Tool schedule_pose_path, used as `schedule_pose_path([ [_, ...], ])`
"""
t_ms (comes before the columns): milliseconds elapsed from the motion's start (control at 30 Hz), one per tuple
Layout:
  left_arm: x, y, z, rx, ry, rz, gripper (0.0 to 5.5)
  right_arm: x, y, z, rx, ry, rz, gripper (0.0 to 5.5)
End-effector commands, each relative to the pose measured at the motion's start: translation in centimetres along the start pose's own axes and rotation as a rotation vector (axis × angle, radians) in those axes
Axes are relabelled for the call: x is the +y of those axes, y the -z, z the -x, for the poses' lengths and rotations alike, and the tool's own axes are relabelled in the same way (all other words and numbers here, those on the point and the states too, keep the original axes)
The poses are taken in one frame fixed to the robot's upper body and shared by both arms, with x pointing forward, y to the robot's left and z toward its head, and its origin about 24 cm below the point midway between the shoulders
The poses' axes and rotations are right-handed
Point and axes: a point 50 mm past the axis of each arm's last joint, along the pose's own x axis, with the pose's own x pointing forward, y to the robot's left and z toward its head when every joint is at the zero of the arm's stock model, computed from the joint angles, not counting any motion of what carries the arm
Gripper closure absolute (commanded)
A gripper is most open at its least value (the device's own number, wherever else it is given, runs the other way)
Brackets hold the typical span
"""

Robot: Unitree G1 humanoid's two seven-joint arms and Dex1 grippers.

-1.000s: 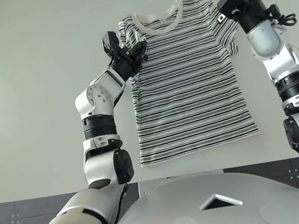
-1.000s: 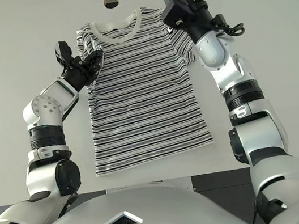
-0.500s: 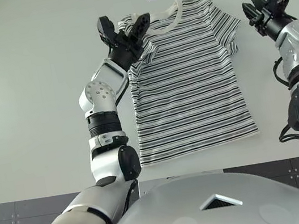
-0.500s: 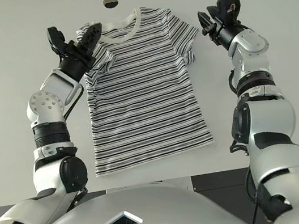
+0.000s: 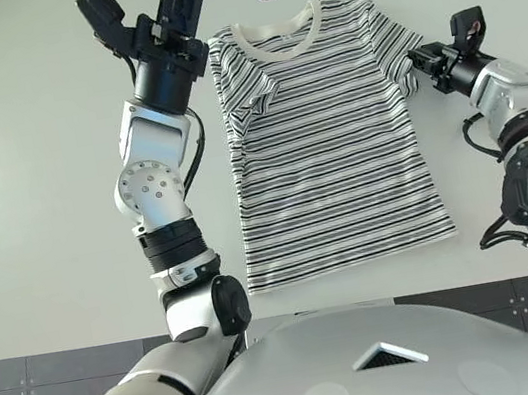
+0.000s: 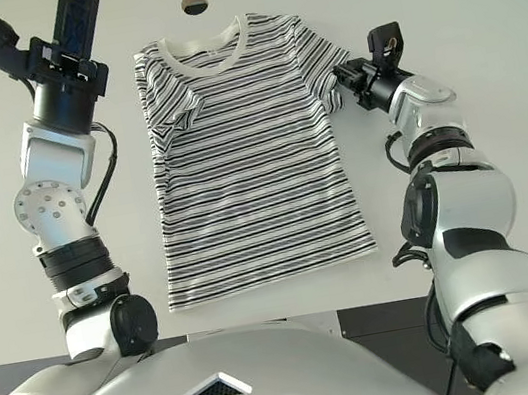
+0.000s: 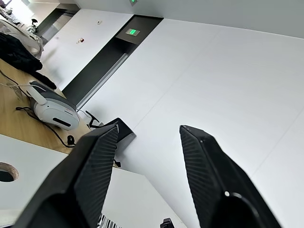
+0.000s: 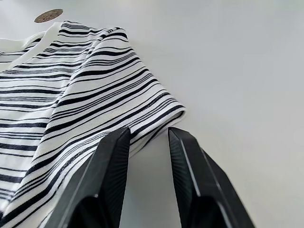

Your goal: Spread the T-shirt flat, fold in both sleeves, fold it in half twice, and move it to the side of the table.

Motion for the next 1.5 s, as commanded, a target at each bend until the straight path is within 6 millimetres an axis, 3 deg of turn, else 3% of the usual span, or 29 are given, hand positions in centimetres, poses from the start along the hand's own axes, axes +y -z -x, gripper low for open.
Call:
schedule_pose_path([
  [33, 0.3, -0.2, 0.0, -0.004, -0.021, -0.007, 3.1, 0.4, 0.3, -0.3, 0.02, -0.004, -0.027, 4.03],
  [333, 0.6, -0.2, 0.0, -0.001, -0.039, -0.013, 3.07, 0.6, 0.1, -0.5, 0.008, -0.011, -0.041, 5.38],
  [600, 0.9, -0.1, 0.0, -0.004, -0.05, -0.012, 3.07, 0.5, -0.4, -0.4, -0.013, -0.024, -0.036, 5.38],
  [1067, 1.1, 0.0, -0.2, -0.018, -0.056, 0.052, 3.07, -0.1, -3.1, 0.2, -0.127, -0.064, 0.031, 5.38],
  [1233, 1.2, 0.0, -0.2, -0.016, -0.057, 0.054, 3.07, 1.1, -3.5, -0.2, -0.148, -0.133, 0.096, 5.38],
  [1500, 1.2, 0.1, -0.4, -0.012, -0.057, 0.05, 3.07, 4.8, -2.8, -1.3, -0.157, -0.285, 0.219, 5.38],
])
